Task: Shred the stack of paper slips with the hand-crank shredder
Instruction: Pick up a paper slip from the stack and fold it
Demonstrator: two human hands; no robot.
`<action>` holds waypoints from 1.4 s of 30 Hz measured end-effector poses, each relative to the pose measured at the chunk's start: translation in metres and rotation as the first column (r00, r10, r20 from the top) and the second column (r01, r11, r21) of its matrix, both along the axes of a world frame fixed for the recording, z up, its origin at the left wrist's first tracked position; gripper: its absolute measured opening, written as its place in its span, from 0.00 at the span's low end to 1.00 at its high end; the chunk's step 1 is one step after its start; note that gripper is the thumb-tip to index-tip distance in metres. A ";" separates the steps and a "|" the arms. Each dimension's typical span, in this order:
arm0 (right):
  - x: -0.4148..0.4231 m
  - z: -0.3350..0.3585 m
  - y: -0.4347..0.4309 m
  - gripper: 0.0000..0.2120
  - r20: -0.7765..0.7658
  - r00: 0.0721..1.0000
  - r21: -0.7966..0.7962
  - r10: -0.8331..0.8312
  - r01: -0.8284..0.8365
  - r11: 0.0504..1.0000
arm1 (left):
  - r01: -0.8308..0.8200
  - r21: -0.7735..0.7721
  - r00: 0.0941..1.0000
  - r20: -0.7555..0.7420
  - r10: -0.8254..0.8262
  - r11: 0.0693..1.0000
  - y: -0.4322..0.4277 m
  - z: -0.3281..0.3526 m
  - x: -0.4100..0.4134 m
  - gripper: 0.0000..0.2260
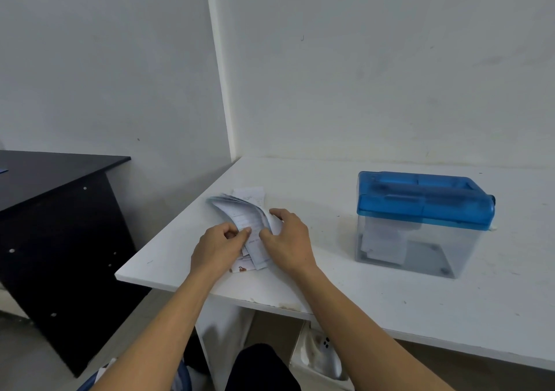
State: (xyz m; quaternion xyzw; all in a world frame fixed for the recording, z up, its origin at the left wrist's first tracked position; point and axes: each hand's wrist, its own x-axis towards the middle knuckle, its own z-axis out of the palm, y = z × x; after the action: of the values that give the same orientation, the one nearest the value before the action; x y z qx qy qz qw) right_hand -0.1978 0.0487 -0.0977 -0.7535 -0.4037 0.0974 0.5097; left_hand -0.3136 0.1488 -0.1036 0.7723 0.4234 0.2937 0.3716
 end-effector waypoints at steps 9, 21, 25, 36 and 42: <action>-0.007 0.009 -0.009 0.24 0.064 0.998 0.152 -0.002 -0.008 0.988 | -0.103 0.142 0.969 0.240 0.067 0.984 -0.027 0.032 0.005 0.13; 0.008 0.074 -0.048 0.21 -0.259 0.964 0.288 0.068 0.010 0.958 | 0.401 -0.427 0.780 0.623 -0.057 0.811 -0.048 0.102 0.041 0.17; 0.022 0.111 -0.073 0.20 -0.344 0.922 0.056 0.176 -0.167 0.984 | 0.513 -0.384 0.677 0.731 -0.086 0.768 -0.059 0.133 0.053 0.15; 0.053 0.150 -0.123 0.11 -0.293 0.943 0.203 0.157 -0.099 0.974 | 0.703 -0.229 0.569 0.749 -0.339 0.673 -0.116 0.185 0.110 0.14; 0.078 0.157 -0.149 0.11 -0.390 0.910 0.242 0.139 -0.044 0.969 | 0.602 -0.059 0.664 0.590 -0.459 0.796 -0.138 0.185 0.139 0.12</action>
State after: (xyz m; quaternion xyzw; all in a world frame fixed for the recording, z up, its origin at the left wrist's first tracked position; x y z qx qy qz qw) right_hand -0.1193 -0.1000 0.0594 -0.6338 -0.3334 0.2276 0.6599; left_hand -0.1741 0.0104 0.0812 0.6914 0.0866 0.3240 0.6399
